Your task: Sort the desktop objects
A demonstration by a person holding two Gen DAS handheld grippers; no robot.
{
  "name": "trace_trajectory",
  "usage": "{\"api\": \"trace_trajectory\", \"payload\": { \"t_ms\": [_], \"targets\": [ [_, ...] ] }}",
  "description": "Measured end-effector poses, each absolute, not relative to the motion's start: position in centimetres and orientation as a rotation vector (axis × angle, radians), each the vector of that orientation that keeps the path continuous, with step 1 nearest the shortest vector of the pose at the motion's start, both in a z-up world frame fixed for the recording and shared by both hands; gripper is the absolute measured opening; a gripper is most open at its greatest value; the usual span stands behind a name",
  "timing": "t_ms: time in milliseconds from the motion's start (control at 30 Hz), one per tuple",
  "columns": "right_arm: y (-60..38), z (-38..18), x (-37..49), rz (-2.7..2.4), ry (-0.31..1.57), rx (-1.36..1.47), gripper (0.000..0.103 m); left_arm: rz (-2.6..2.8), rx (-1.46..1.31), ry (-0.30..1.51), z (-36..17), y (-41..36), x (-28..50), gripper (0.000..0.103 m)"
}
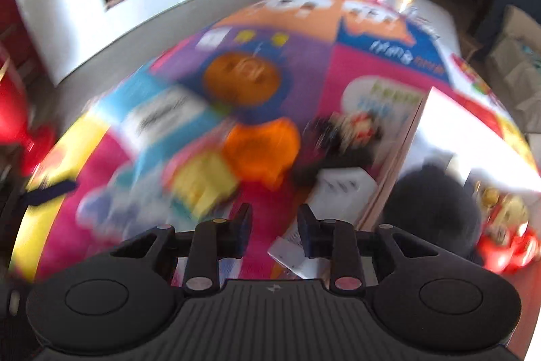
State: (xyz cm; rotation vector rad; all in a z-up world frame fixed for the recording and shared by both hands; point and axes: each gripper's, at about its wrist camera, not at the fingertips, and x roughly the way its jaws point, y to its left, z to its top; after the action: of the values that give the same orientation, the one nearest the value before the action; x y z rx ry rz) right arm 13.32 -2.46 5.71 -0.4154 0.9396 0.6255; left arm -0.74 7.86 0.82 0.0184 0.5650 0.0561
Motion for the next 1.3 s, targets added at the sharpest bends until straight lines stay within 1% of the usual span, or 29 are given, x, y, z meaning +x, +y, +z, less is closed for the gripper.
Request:
{"api": "trace_trajectory", "payload": {
  "t_ms": [200,300,367,433,467,533,567,600,633,700,800,867,900,933,1000,1100,1300],
  "targets": [
    [-5.8,6.5,10.0,0.639,0.959,-0.414,0.026,0.047,0.033,0.564,0.7,7.5,-1.0,0.103],
    [-7.8,6.9,8.0,0.641,0.922,-0.396,0.026,0.044,0.054,0.549,0.8,7.1,-1.2,0.103],
    [-9.3,6.7,6.9,0.636,0.858,-0.379,0.028,0.031,0.076,0.528,0.9,6.8,-1.5,0.103],
    [-11.0,6.9,5.2,0.601,0.788,-0.381,0.037,0.005,0.106,0.51,1.0,6.1,-1.6,0.103],
    [-11.8,6.9,4.6,0.579,0.759,-0.376,0.04,-0.022,0.11,0.512,1.1,5.7,-1.6,0.103],
    [-13.6,7.1,3.7,0.527,0.713,-0.344,0.055,-0.104,0.072,0.531,1.3,4.7,-1.3,0.103],
    [-14.4,6.9,3.4,0.495,0.687,-0.325,0.059,-0.15,0.056,0.539,1.4,4.0,-1.2,0.103],
    [-15.3,6.9,3.1,0.466,0.663,-0.305,0.069,-0.186,0.055,0.542,1.4,3.2,-0.9,0.103],
    [-16.1,6.8,2.9,0.434,0.642,-0.283,0.077,-0.21,0.073,0.542,1.4,2.2,-0.7,0.103],
    [-17.5,6.2,2.7,0.376,0.616,-0.254,0.083,-0.223,0.136,0.539,1.2,0.1,0.3,0.103],
    [-19.3,5.7,3.0,0.331,0.606,-0.227,0.085,-0.197,0.185,0.567,0.8,-1.7,2.3,0.102],
    [-20.8,5.8,3.7,0.297,0.592,-0.191,0.088,-0.18,0.208,0.587,0.5,-2.1,3.5,0.1],
    [-21.5,5.9,4.0,0.278,0.587,-0.163,0.092,-0.17,0.218,0.6,0.3,-2.2,3.9,0.095],
    [-22.3,6.1,4.4,0.259,0.584,-0.131,0.094,-0.165,0.226,0.614,0.1,-2.2,4.2,0.087],
    [-23.7,6.1,5.0,0.236,0.585,-0.069,0.096,-0.163,0.212,0.642,-0.2,-1.7,4.7,0.078],
    [-25.1,5.7,5.0,0.223,0.588,-0.021,0.097,-0.158,0.2,0.641,0.0,-1.2,4.4,0.054],
    [-26.2,5.1,5.0,0.218,0.585,0.008,0.097,-0.196,0.275,0.637,0.3,-1.4,1.5,0.054]
  ]
}}
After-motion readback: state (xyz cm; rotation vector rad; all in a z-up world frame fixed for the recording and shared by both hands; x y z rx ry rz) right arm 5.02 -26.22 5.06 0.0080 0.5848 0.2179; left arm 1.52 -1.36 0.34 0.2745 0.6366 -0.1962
